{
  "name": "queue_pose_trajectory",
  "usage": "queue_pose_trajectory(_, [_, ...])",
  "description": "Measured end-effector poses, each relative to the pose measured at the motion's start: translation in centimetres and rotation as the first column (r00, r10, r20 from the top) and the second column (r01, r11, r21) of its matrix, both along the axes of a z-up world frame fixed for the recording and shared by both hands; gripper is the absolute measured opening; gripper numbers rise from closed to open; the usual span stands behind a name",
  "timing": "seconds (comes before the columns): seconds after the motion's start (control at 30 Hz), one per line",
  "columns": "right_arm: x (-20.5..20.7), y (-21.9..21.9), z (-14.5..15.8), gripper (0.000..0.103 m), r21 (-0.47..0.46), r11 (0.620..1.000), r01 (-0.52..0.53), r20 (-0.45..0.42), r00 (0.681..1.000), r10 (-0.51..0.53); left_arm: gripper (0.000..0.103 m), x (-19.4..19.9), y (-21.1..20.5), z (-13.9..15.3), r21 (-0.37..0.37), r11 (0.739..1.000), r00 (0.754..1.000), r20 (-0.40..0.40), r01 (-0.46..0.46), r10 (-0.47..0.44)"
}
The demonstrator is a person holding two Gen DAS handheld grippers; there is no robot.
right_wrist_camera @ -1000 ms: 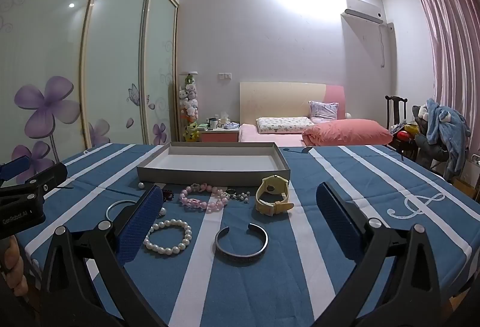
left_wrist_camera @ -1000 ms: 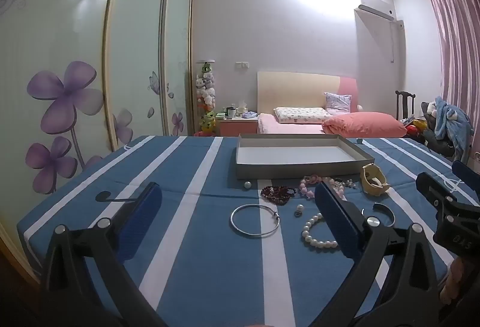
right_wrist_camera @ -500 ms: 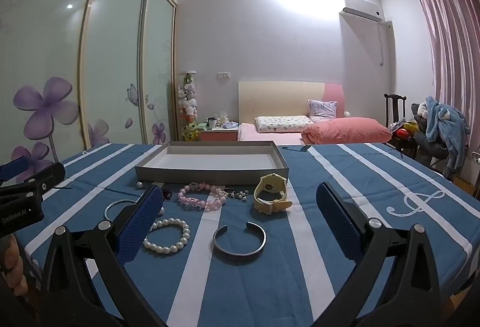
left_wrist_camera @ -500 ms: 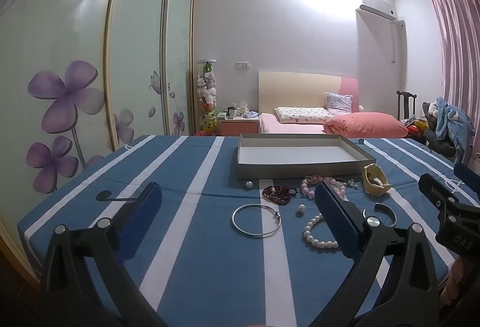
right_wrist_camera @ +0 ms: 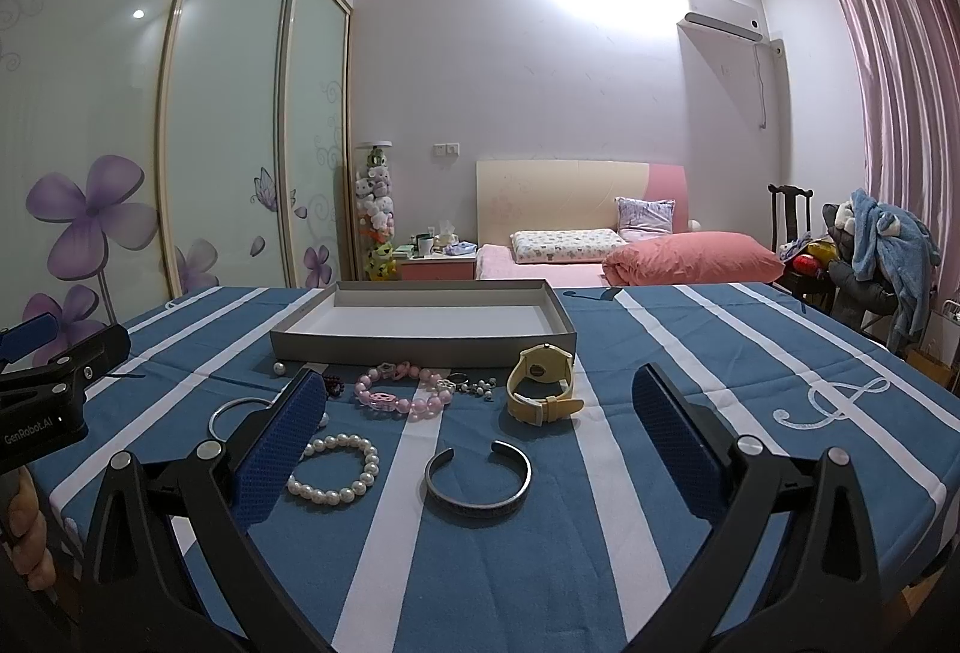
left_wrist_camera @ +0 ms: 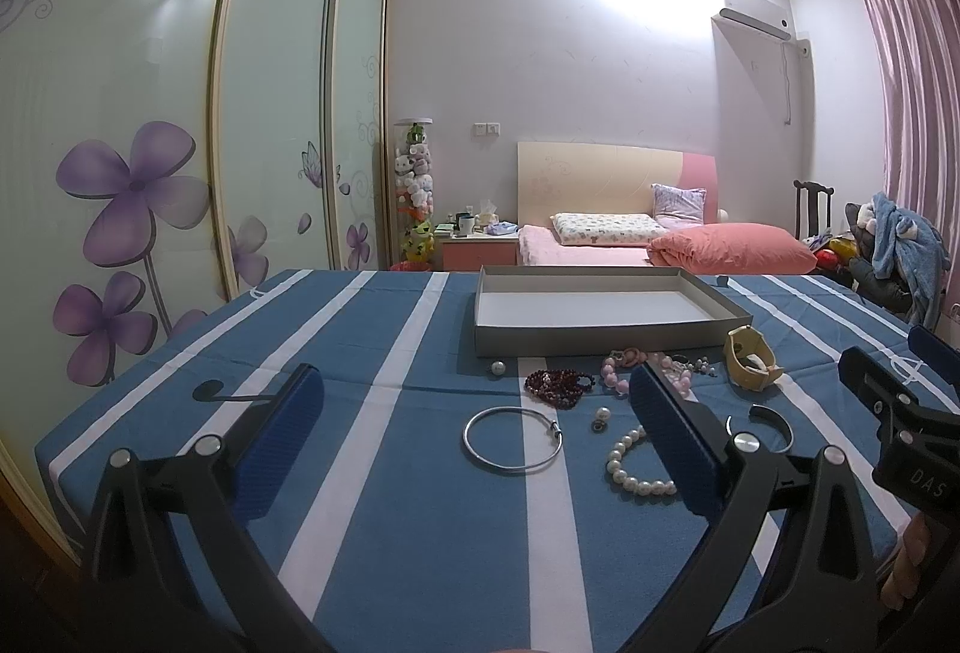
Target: Organize jewelry
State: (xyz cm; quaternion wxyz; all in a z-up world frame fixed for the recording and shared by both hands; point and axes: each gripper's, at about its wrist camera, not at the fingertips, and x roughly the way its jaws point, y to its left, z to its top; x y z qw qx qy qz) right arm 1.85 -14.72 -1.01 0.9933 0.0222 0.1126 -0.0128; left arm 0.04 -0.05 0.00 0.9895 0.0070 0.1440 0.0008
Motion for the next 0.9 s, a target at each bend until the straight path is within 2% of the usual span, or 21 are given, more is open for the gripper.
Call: queue_pose_trajectory(0.9, [-0.03, 0.01, -0.11, 0.101, 0.0, 1.0, -0.002, -0.001, 1.0, 0.002, 0.099, 0.02, 0.0, -0.01, 0.001, 1.0, 1.0, -0.001, 0.0, 0.0])
